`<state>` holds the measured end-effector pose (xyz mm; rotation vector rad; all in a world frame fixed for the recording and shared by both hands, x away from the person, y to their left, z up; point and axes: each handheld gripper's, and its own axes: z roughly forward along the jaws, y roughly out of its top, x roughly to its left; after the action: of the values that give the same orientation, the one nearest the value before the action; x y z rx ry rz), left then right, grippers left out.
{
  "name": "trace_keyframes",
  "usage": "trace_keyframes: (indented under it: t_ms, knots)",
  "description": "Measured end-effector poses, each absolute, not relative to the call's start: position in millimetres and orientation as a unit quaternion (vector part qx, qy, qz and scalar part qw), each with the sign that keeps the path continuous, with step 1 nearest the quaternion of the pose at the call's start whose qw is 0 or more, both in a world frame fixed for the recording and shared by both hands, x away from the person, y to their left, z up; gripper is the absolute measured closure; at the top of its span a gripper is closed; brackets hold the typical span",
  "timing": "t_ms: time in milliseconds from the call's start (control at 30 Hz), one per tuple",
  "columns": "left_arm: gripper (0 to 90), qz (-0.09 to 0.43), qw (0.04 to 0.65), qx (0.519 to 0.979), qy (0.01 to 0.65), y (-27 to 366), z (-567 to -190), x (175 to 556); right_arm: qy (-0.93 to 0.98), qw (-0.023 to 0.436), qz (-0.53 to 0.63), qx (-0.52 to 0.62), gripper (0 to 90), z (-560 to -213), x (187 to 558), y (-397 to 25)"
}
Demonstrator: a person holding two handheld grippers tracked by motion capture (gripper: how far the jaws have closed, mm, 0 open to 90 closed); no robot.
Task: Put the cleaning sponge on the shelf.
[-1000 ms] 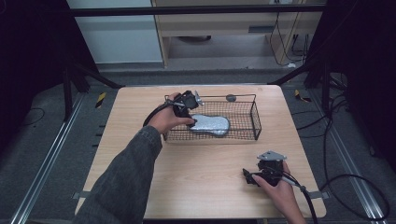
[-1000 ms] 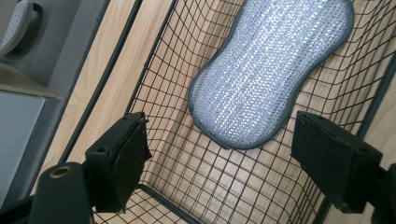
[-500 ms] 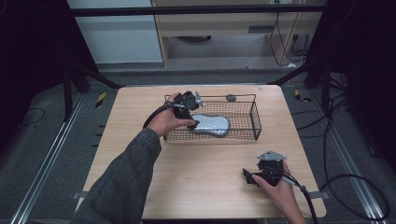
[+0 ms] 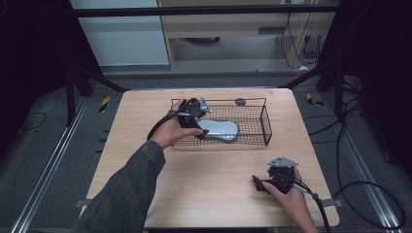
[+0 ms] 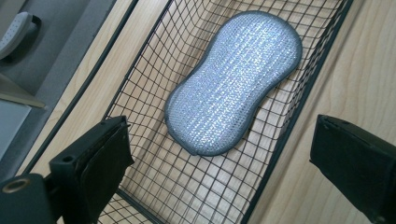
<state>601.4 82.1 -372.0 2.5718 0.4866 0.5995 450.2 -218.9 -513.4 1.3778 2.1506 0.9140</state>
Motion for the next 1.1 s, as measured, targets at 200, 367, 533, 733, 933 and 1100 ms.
trace_keyframes:
  t_ms: [200, 367, 533, 733, 933, 1100]
  knots:
    - [4.0, 0.217, 0.240, 0.928, 0.186, 85.8, -372.2, 590.3, 0.774, 0.213, 0.329, 0.496, 0.4, -513.5, 450.2, -218.9]
    - [3.8, 0.218, 0.249, 0.924, 0.191, 89.4, -371.1, 577.5, 0.774, 0.215, 0.329, 0.497, 0.5, -513.6, 450.1, -218.7]
    - [3.5, 0.213, 0.255, 0.923, 0.192, 92.9, -371.6, 565.5, 0.774, 0.215, 0.329, 0.497, 0.5, -513.6, 450.0, -218.7]
    - [3.5, 0.210, 0.274, 0.917, 0.202, 98.5, -376.0, 545.7, 0.773, 0.215, 0.329, 0.497, 0.4, -513.6, 449.9, -218.6]
    - [3.4, 0.212, 0.275, 0.914, 0.209, 103.7, -386.3, 520.5, 0.773, 0.215, 0.329, 0.498, 0.5, -513.6, 449.7, -218.4]
    - [3.7, 0.211, 0.273, 0.914, 0.214, 109.4, -394.5, 506.8, 0.773, 0.215, 0.329, 0.498, 0.5, -513.5, 449.5, -218.4]
